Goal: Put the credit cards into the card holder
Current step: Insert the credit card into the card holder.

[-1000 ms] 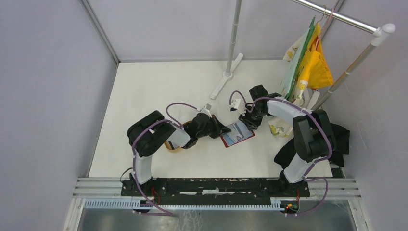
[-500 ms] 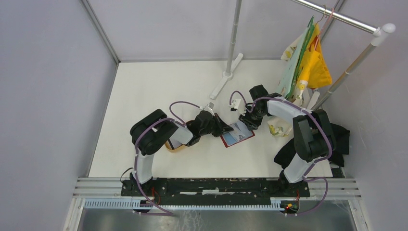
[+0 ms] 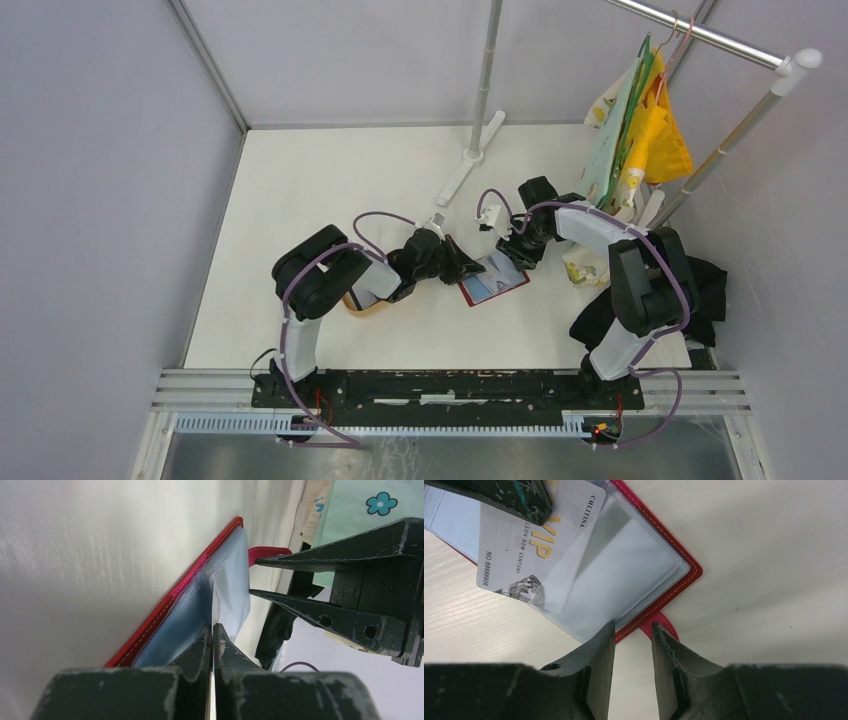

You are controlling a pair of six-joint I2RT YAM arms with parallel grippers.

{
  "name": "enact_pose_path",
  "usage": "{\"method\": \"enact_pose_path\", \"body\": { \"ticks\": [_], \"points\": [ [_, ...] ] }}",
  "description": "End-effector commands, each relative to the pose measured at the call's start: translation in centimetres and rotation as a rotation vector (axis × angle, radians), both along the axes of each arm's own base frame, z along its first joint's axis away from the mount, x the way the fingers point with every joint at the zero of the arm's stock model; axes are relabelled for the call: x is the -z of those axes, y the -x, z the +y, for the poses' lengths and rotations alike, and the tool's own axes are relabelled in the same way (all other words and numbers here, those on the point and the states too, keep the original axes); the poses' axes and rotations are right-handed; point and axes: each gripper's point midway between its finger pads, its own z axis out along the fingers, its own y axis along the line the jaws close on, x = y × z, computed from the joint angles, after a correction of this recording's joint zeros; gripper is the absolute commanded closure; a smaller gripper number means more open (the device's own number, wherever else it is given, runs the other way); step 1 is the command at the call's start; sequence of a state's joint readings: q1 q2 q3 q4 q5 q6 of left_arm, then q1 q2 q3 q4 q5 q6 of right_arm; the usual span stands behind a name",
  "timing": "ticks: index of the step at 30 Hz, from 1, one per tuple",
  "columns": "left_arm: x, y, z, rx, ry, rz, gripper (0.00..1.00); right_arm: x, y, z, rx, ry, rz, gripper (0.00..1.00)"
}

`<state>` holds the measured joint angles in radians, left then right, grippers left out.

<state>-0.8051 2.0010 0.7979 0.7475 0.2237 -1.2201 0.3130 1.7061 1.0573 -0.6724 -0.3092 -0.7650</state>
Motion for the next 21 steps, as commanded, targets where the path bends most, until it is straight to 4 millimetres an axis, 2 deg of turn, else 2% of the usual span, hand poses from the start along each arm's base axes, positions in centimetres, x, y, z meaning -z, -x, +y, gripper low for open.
{"method": "enact_pose_path", "body": {
  "ticks": [1,21],
  "points": [
    [1.34,0.43,-0.04,0.016,0.003,0.064,0.94,-0.44,-0.65,0.03,-0.005,0.004,-0.01,0.62],
    [1.68,-0.21,-0.57,0.043,0.008,0.085,0.89,-0.53,-0.63,0.07,-0.008,0.001,-0.011,0.61]
  ]
}}
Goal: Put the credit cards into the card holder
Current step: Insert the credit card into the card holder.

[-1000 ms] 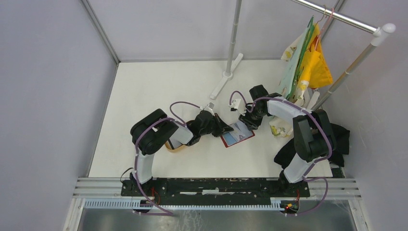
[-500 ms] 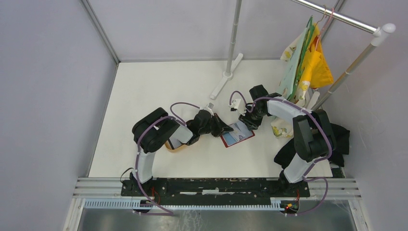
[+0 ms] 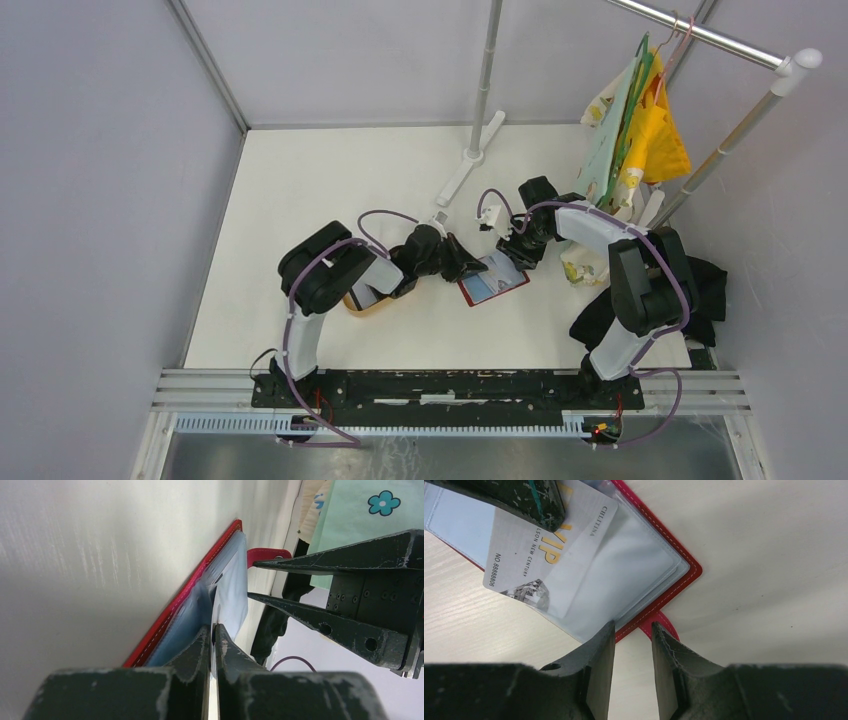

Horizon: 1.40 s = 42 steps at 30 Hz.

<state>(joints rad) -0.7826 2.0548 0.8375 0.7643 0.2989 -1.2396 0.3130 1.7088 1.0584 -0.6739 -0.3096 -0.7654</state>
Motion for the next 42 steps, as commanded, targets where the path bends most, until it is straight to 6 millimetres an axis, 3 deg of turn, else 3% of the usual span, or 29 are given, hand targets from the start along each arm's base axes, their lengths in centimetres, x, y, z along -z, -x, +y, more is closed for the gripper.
{"method": "enact_pose_path", "body": {
  "ticks": [1,16,31,42],
  "points": [
    [1.3,0.1,0.0,0.009,-0.026,0.047,0.88,-0.6,-0.6,0.1,-0.007,0.001,-0.013,0.61],
    [1.0,0.5,0.3,0.033,-0.028,0.044,0.86,-0.7,-0.7,0.1,-0.006,-0.003,-0.018,0.6],
    [1.1,-0.8,-0.1,0.051,-0.028,0.033,0.85,-0.9,-0.7,0.4,-0.009,-0.017,-0.022,0.59],
    [1.0,-1.0,-0.4,0.065,-0.023,0.027,0.8,-3.2,-0.8,2.3,-0.061,-0.132,-0.092,0.55]
  ]
}}
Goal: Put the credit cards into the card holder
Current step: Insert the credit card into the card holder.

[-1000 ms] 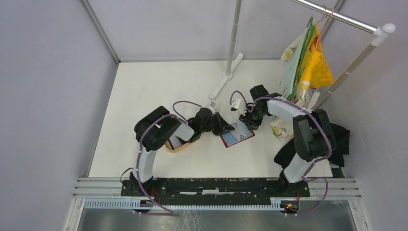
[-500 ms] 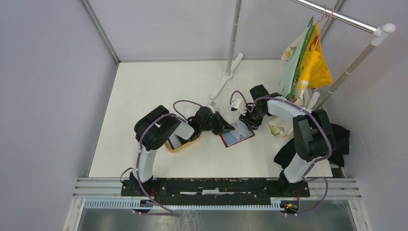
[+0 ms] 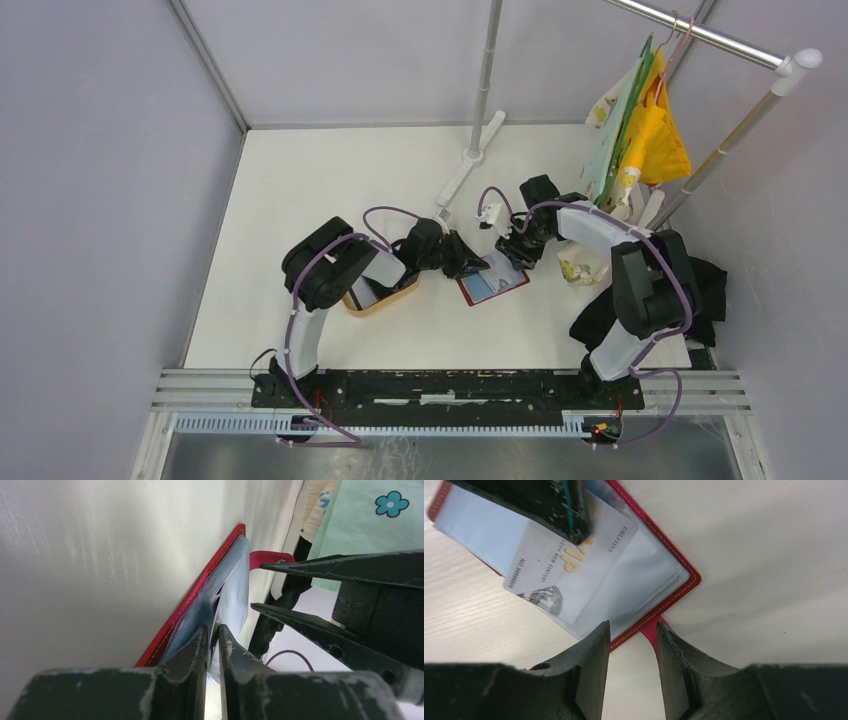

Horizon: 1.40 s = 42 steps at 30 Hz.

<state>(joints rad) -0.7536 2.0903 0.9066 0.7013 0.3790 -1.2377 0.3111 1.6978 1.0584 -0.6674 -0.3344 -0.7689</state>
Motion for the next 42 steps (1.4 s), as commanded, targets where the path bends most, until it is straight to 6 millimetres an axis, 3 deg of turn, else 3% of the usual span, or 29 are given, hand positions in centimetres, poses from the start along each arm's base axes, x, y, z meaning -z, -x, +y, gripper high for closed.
{"method": "enact_pose_path", "body": {
  "ticks": [1,5,9,14,17,20,28,42],
  "points": [
    [0.8,-0.2,-0.1,0.024,-0.027,-0.017,0.8,-3.2,-0.6,2.2,-0.064,-0.126,-0.091,0.55],
    [1.0,-0.2,-0.1,0.027,-0.028,-0.016,0.79,-4.7,-0.3,3.6,-0.119,-0.202,-0.142,0.55],
    [0.9,-0.1,-0.1,0.029,-0.026,-0.018,0.78,-5.8,1.6,5.9,-0.252,-0.306,-0.164,0.58],
    [1.0,-0.2,0.0,0.027,-0.027,-0.02,0.78,-5.3,5.7,8.7,-0.539,-0.363,-0.224,0.7],
    [1.0,-0.1,0.0,0.029,-0.028,-0.02,0.77,-4.3,7.0,9.6,-0.643,-0.342,-0.277,0.79],
    [1.1,-0.1,0.1,0.029,-0.027,-0.019,0.77,-3.5,6.9,10.3,-0.66,-0.302,-0.317,0.85],
    [1.1,-0.1,0.0,0.03,-0.024,-0.019,0.76,-3.2,4.4,11.0,-0.519,-0.199,-0.426,0.85],
    [1.2,0.0,0.1,0.032,-0.021,-0.017,0.74,-1.5,4.3,11.1,-0.528,-0.098,-0.422,0.84]
  ]
}}
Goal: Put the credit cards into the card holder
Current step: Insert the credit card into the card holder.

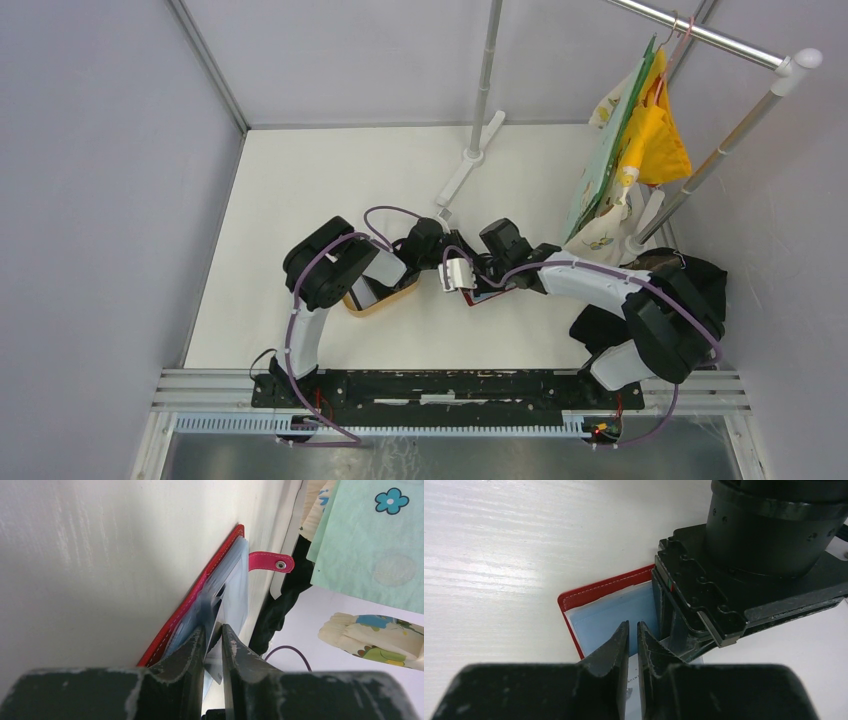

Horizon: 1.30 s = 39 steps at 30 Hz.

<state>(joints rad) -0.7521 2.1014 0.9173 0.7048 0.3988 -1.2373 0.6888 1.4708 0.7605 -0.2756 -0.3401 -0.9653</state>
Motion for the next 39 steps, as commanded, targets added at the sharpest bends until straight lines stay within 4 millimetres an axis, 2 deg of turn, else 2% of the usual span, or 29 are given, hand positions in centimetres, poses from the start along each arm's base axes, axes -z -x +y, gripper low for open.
{"method": "enact_pose_path", "body": {
  "ticks": [1,17,39],
  "points": [
    [1.1,-0.1,0.3,0.016,-0.028,-0.023,0.74,-0.3,-1.0,0.2,0.021,0.011,-0.05,0.84],
    [1.1,-0.1,0.3,0.016,-0.026,-0.021,0.72,0.6,-1.6,-0.8,0.033,0.101,-0.07,0.81],
    [1.1,0.0,0.2,0.022,-0.02,-0.021,0.7,0.2,-3.1,-2.3,0.08,0.19,-0.113,0.8]
  ]
}}
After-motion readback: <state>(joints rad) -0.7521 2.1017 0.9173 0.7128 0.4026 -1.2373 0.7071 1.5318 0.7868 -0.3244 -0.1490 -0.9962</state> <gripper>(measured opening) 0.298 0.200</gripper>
